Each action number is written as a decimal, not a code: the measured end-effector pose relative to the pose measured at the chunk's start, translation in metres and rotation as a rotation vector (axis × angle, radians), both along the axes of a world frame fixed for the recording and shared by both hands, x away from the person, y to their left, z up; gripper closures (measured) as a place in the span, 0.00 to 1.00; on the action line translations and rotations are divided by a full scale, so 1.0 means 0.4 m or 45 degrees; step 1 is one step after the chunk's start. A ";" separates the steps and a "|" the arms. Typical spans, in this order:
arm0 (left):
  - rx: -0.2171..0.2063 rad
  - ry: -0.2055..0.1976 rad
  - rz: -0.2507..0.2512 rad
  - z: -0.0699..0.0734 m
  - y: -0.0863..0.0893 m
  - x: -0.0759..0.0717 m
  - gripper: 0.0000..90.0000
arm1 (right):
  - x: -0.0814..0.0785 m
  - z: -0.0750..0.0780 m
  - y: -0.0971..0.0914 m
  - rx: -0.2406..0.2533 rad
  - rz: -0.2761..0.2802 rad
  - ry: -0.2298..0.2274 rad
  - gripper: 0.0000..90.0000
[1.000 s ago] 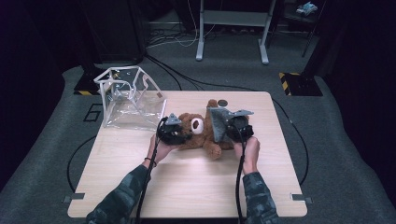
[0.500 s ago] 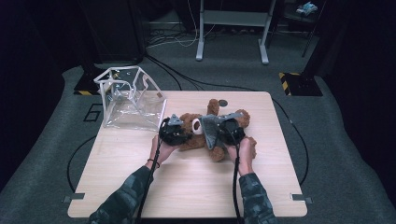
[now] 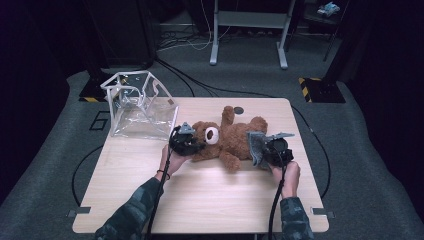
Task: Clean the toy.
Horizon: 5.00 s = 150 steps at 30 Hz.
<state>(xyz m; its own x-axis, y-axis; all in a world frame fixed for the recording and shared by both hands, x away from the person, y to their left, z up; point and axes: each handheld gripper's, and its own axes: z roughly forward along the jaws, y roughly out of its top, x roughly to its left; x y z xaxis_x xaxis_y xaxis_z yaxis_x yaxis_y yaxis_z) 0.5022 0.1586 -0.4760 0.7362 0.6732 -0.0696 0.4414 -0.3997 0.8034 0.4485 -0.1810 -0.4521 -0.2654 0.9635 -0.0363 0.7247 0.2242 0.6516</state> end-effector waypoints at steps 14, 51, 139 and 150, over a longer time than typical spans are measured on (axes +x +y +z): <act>-0.010 0.018 -0.021 -0.001 0.006 0.005 0.70 | 0.139 0.054 0.060 0.014 0.021 -0.044 0.87; -0.017 0.034 -0.004 0.000 0.005 0.001 0.69 | -0.006 -0.002 -0.035 -0.025 -0.124 0.013 0.86; -0.064 0.133 -0.005 0.005 0.010 0.024 0.68 | 0.043 0.013 0.306 0.110 0.332 0.043 0.85; -0.080 0.130 -0.015 0.009 0.015 0.023 0.59 | -0.022 -0.027 0.234 0.125 0.328 0.084 0.84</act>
<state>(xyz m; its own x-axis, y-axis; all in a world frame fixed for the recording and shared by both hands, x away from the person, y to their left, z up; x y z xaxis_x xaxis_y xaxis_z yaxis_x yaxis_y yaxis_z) 0.5113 0.1647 -0.4724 0.7312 0.6562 -0.1866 0.5176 -0.3554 0.7783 0.4398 -0.0872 -0.4631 -0.5005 0.8621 0.0796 0.6935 0.3443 0.6328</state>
